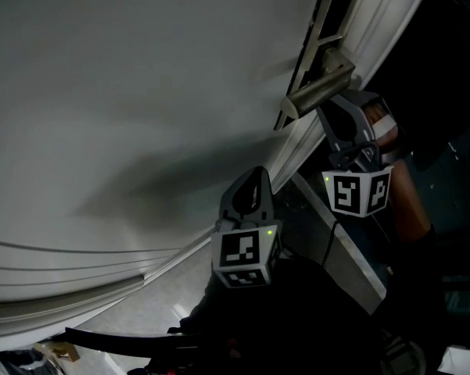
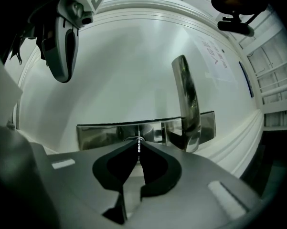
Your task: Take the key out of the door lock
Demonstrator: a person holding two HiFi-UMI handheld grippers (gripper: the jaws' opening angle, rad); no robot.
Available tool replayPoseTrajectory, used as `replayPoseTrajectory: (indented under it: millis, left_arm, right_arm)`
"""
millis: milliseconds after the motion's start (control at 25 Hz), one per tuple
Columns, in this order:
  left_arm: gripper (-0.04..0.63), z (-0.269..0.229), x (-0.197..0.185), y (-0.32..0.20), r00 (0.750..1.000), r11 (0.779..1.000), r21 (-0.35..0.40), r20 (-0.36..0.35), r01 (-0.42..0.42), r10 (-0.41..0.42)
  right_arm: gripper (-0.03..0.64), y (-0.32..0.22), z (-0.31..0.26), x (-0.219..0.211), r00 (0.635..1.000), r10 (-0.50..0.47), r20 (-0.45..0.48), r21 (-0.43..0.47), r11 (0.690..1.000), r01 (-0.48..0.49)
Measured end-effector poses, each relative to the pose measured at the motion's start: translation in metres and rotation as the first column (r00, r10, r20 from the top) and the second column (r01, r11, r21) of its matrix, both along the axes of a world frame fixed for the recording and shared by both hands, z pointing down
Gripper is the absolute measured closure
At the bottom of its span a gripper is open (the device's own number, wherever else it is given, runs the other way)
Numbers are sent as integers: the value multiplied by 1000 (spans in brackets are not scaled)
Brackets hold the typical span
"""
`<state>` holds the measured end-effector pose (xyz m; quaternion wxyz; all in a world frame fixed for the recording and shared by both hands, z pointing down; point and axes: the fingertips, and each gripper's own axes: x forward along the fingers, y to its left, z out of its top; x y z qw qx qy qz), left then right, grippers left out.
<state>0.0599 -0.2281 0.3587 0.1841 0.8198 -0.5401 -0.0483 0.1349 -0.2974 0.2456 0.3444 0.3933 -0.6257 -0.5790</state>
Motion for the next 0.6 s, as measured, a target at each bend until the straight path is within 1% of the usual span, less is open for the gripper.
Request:
replayPoseTrajectory:
  millis: [360,600]
  left_arm:
    - [595,0,0,-2,1000,1000,-1,2,-3,3]
    - [595,1,0,-2,1000,1000,-4,2,-1,1]
  right_arm:
    - [604,0,0,0,999,1,-36,23,1000,0]
    - [604,0,1,0,1000,0,-31,11,1000,1]
